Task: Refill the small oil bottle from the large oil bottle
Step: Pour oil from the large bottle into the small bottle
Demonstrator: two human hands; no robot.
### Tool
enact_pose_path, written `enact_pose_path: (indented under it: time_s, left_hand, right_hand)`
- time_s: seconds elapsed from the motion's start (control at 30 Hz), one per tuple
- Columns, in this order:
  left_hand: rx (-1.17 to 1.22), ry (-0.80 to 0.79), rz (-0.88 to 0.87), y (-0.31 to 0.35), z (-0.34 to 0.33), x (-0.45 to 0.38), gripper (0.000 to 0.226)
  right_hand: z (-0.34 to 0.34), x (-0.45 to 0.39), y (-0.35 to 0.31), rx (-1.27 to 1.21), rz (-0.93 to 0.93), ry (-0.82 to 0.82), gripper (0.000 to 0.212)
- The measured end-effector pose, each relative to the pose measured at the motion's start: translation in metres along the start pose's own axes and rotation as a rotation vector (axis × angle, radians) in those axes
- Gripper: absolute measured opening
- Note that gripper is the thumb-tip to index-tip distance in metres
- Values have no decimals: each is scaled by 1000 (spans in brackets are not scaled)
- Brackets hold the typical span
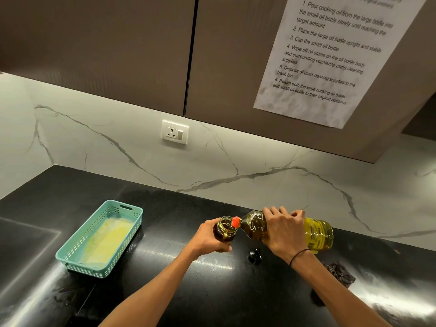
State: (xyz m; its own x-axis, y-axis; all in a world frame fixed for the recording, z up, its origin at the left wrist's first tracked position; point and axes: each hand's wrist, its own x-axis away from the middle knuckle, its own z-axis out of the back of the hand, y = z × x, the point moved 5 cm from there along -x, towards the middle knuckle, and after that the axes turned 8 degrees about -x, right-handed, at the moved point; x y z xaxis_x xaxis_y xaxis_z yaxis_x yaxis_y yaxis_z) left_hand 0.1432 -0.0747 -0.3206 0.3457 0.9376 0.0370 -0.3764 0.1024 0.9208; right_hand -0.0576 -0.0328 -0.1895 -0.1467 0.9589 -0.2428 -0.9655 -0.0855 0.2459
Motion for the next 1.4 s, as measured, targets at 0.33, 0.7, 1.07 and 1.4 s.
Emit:
enact_pose_path:
  time_s: [0.33, 0.7, 1.07, 1.4]
  left_hand:
    - [11, 5, 6, 0, 2, 0, 63]
    - [6, 2, 16, -1, -1, 2, 63]
    - [48, 9, 14, 1, 0, 3, 63]
    - [59, 22, 12, 5, 5, 10, 65]
  right_hand:
    - [-5, 3, 2, -35, -18, -4, 62]
    - [-11, 6, 3, -50, -31, -3, 59]
    - [-18, 13, 7, -201, -79, -18, 78]
    - [-31, 24, 9, -367, -115, -31, 74]
